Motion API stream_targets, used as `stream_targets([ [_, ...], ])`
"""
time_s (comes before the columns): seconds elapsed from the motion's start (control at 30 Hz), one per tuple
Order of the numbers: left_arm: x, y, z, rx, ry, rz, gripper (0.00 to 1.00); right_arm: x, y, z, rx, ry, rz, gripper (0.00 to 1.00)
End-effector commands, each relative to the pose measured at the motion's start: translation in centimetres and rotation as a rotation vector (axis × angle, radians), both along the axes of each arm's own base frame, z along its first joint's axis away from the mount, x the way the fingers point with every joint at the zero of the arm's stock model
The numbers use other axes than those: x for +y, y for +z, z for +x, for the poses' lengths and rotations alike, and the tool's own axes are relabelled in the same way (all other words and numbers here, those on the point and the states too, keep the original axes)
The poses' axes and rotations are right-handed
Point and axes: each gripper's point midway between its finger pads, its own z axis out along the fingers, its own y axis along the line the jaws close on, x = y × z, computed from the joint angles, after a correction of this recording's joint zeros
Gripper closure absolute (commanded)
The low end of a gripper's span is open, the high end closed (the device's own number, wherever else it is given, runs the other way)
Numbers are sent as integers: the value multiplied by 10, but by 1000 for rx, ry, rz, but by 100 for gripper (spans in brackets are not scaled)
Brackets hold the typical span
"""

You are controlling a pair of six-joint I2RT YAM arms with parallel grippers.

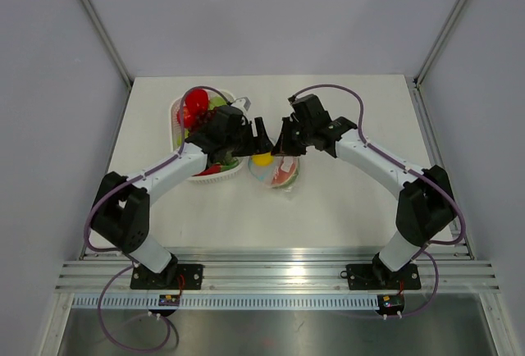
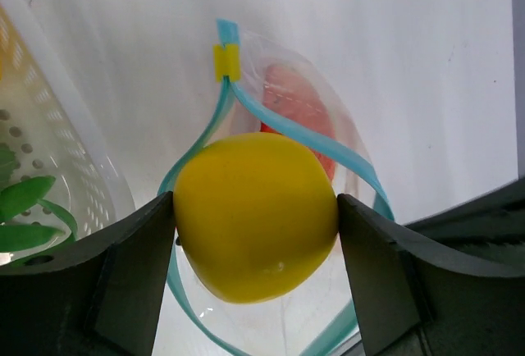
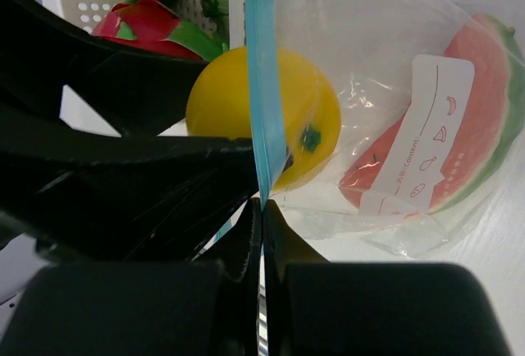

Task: Place the food in the zip-top bag and seal the zipper
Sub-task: Place the fake fruit in the zipper food storage bag.

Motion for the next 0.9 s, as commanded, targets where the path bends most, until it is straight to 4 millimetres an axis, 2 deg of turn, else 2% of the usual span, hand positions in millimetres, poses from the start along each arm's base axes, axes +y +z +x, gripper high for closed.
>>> stream_targets([
  [0.0, -9, 0, -4, -9, -34, 26, 68, 26, 51, 2, -102, 53, 167, 100],
  [0.13, -9, -4, -6, 0, -37, 60, 68, 29, 50, 1, -95, 59, 177, 100],
  [0.23, -10, 2, -9, -3, -50, 49, 62, 28, 46, 2, -93, 57, 166, 100],
  [0.27, -10, 4, -12, -1, -59, 45, 58, 28, 47, 1, -94, 57, 167, 100],
  [0.3, -10, 10, -13, -11, -65, 40, 44, 28, 46, 1, -92, 56, 167, 100],
  [0.4, -8, 20, -18, -18, -82, 39, 25, 28, 43, 1, -88, 56, 164, 100],
  [0.5, -6, 34, -23, -35, -98, 34, 18, 28, 40, 1, -82, 54, 163, 100],
  [0.6, -5, 56, -30, -69, -121, 9, 2, 27, 39, 2, -85, 50, 160, 100],
  [0.7, -4, 72, -34, -104, -135, -7, 1, 27, 37, 1, -81, 51, 160, 100],
  [0.87, -8, 73, -39, -87, -163, -23, 1, 29, 39, 1, -80, 54, 169, 100],
])
